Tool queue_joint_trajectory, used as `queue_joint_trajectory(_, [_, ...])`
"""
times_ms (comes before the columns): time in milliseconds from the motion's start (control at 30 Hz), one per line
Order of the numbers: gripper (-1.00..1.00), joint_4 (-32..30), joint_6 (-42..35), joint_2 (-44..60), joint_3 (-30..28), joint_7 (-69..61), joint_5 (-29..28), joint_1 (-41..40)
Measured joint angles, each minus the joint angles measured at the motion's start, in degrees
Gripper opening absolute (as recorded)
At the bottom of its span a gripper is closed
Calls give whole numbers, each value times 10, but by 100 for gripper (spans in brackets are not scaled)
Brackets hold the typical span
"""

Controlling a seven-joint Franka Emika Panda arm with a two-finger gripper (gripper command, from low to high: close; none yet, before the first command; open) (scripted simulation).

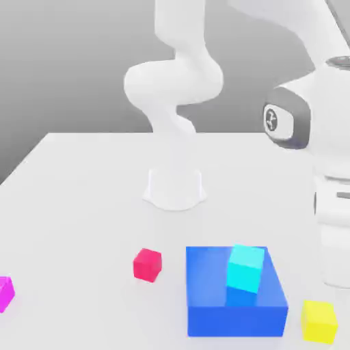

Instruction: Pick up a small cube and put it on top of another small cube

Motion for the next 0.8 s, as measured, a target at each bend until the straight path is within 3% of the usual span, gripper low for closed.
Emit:
queue_joint_trajectory(167, [0, 13, 64, 103, -4, -8, -30, 16])
queue_joint_trajectory(200, [-100, 17, 79, 123, -6, -8, -31, 17])
queue_joint_trajectory(433, [-100, 18, 82, 127, -7, -8, -32, 18])
queue_joint_trajectory(600, [-100, 7, 19, 42, 3, -15, -9, 9])
queue_joint_trajectory(800, [-100, -64, 7, -74, -57, 68, 19, -40])
